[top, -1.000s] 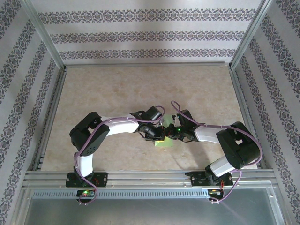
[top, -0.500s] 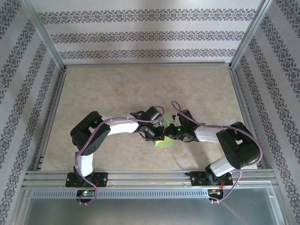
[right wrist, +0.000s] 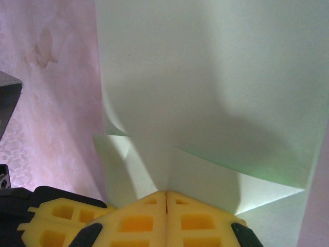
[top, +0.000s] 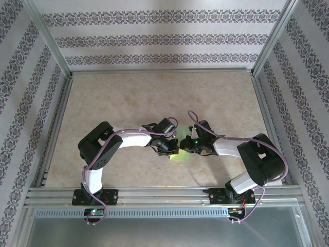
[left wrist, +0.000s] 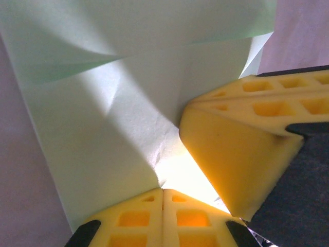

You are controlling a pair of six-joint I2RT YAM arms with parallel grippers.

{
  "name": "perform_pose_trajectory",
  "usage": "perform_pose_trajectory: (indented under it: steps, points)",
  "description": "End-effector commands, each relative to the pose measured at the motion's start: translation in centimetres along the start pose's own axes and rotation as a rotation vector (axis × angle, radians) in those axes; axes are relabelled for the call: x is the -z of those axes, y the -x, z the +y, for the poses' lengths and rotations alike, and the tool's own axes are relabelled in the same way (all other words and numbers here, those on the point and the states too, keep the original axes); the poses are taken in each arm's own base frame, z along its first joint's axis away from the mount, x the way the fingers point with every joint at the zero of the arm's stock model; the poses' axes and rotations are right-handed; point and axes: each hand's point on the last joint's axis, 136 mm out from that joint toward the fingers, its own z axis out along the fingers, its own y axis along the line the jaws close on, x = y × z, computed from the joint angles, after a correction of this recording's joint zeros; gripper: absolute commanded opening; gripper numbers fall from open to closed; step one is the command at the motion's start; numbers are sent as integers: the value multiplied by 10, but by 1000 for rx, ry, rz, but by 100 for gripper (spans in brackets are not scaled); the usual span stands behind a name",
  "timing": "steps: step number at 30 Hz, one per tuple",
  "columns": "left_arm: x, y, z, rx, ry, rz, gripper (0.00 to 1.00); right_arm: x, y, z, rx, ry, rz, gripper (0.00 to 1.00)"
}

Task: Fold a paper plane with a square sheet of paper (fold left side to right side)
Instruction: Fold the triangle a second time at the center of the table.

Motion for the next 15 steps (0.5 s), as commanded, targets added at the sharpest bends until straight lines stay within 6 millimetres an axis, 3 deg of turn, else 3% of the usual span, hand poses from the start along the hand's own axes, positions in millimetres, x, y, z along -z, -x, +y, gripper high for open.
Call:
perform_pose_trajectory:
  steps: [1,15]
  points:
    - [-3,-2,25,41,61,-11,0,-5,-23,-34,-33,-119,64,0]
    - [12,-27,46,65,111,20,0,-8,-24,-38,-37,-137,73,0]
